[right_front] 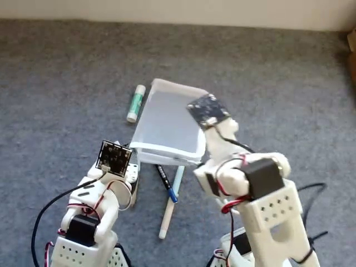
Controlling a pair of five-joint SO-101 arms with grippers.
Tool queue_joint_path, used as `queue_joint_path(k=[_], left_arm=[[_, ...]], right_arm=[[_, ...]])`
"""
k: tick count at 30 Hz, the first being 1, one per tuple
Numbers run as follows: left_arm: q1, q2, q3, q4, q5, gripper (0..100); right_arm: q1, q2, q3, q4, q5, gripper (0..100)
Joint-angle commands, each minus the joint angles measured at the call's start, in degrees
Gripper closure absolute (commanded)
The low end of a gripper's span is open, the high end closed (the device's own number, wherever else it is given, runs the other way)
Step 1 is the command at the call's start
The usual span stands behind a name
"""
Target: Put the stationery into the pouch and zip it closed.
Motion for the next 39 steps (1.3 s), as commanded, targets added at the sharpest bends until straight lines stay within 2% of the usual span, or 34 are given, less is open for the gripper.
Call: queue_joint_path(k=[1,5,11,14,19,26,28,30,34,39], left_arm=[[-1.3,-0.4,-2.0,-0.7,-0.6,99],[-1.3,-0.4,-1.9,-0.7,-0.6,99],[-0.7,-0.4,-1.6,-0.7,-0.6,99],[1.1,-0.3,-1.3,-0.7,-0.6,98],[2.7,-0.3,0.7,-0.8,-0.6,85],[2.3,-0.3,0.9,-1.0,-0.6,88],[2.3,-0.3,0.8,-1.1,-0.6,94],[2.7,-0.3,0.8,-1.1,-0.8,99],[2.6,-0.3,0.8,-1.8,-2.5,99],[2.7,-0.3,-4.8,0.4,-2.3,99]], right_arm=[[5.8,-5.0,0.0,0.7,2.2,99.3],[9.1,-8.4,0.0,1.1,2.5,99.3],[8.6,-10.4,-0.1,1.9,2.1,99.3],[4.8,-10.9,-0.4,2.9,1.9,99.3],[-1.6,-11.0,-0.5,3.4,-1.1,99.3],[-7.4,-10.7,2.0,-2.0,-3.6,98.6],[-7.4,-10.9,4.5,-4.7,-5.7,94.7],[-7.4,-10.9,7.1,-6.4,-7.7,86.8],[-7.5,-11.0,12.4,-9.9,-9.8,72.8],[-13.1,-11.1,19.4,-16.7,-10.2,71.3]])
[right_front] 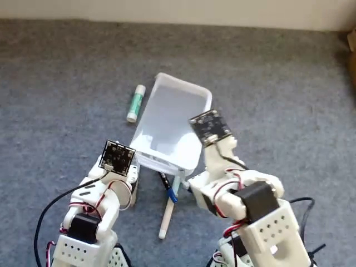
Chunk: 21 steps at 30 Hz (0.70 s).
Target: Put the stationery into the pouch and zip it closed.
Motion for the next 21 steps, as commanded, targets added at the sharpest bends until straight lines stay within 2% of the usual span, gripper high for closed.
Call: queue_joint_path(k=[1,7,11,21], left_arm=[[1.5,-0.4,-8.3,1.9,-0.3,99],[1.5,-0.4,-14.6,9.1,1.8,99],[1.5,-0.3,-16.8,10.0,1.8,99],[7.2,-0.3,-17.1,10.1,1.8,99]], right_arm=[[-4.4,-0.7,2.5,-5.8,-0.8,71.3],[-5.4,-0.7,4.6,-12.5,-1.1,71.3],[-5.5,-0.7,4.6,-14.5,-5.7,71.1],[-5.5,-0.4,4.7,-18.8,0.9,71.1]])
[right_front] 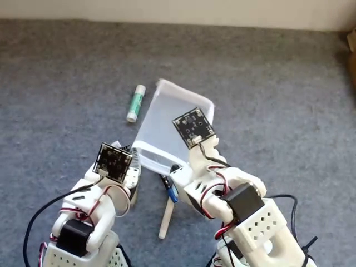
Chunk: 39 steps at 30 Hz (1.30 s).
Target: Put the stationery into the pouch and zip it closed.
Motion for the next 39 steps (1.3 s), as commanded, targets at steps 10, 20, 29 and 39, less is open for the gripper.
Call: queue_joint_path(k=[10,20,29,39], left_arm=[[2.8,-0.3,-7.9,2.6,0.6,99],[2.8,-0.3,-7.2,2.5,0.4,99],[2.8,-0.3,-7.2,3.3,0.4,99],[6.6,-0.4,-7.3,5.3,0.3,99]], right_arm=[[-0.7,-0.4,8.4,-13.1,12.3,71.3],[-4.6,-0.9,12.0,-11.4,12.4,71.3],[-1.6,-0.6,12.4,-19.8,12.4,72.4],[-0.7,-0.8,14.8,-28.2,17.0,97.4]])
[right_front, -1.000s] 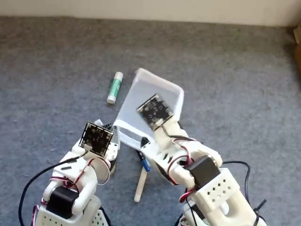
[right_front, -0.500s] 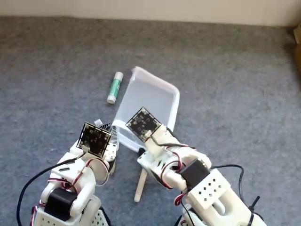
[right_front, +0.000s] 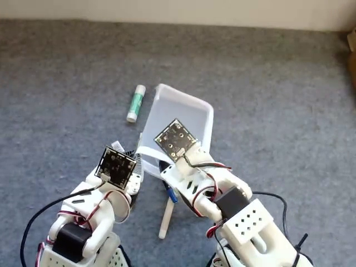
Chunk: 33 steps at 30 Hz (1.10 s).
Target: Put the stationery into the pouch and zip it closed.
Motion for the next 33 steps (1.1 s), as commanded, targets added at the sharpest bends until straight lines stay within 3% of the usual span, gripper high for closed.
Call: queue_joint_path(k=[1,8,14,18,27,33], left_arm=[[1.6,-0.4,-3.6,-0.2,0.3,99],[1.6,-0.4,-2.0,-0.5,0.3,98],[-1.7,-0.5,-0.6,-0.5,0.5,84],[-5.2,-0.5,2.0,-3.3,0.5,84],[-5.6,-0.6,4.2,-6.3,0.4,85],[-5.6,-0.6,3.1,-6.4,0.2,99]], right_arm=[[0.4,-0.8,-0.6,-1.6,2.8,99.0],[0.1,-1.5,-1.3,3.2,3.3,99.4],[0.0,-9.8,-2.7,7.9,3.3,99.4],[-2.0,-13.0,-2.5,9.6,3.4,99.4],[-4.0,-13.1,-2.1,10.5,3.4,99.4],[-4.0,-13.1,-2.1,12.3,3.4,99.4]])
